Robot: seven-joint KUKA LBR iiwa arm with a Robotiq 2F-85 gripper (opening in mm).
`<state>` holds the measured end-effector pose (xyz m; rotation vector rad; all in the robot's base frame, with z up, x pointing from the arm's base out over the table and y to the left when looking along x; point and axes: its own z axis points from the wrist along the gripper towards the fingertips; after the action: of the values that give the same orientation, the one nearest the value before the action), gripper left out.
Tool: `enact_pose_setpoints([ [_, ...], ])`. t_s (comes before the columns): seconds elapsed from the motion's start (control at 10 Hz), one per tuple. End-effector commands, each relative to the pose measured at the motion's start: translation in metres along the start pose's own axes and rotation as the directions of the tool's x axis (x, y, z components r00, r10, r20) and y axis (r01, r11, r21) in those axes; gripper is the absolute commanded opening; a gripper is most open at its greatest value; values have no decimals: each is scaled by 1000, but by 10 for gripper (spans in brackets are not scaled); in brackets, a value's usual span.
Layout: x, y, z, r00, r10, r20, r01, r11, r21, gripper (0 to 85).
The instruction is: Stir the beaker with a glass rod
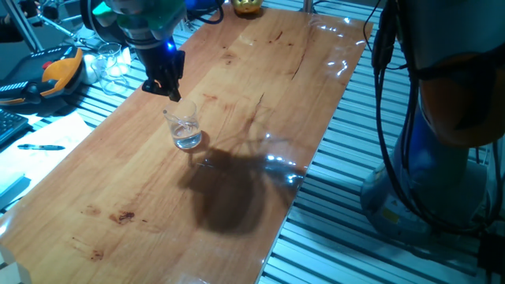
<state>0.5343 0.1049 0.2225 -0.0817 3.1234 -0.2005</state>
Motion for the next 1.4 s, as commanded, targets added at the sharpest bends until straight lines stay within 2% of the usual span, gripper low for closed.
enact_pose_setpoints([
  [0.0,0,0,0,1000,-23,1,23,1000,12,0],
  [0.1,0,0,0,998,-70,5,70,997,-23,0],
  [0.4,0,0,0,995,-96,16,96,995,-8,0],
  [0.5,0,0,0,995,-93,18,93,996,18,0],
  [0.7,0,0,0,995,-101,14,101,995,11,0],
  [0.8,0,0,0,994,-104,14,104,994,25,0],
  [1.0,0,0,-1,994,-104,17,104,995,11,0],
  [1.1,1,-1,-4,995,-94,24,93,995,18,0],
  [1.2,0,-1,-5,995,-96,33,95,994,44,0],
  [1.3,-1,2,-7,994,-102,31,101,994,41,0],
])
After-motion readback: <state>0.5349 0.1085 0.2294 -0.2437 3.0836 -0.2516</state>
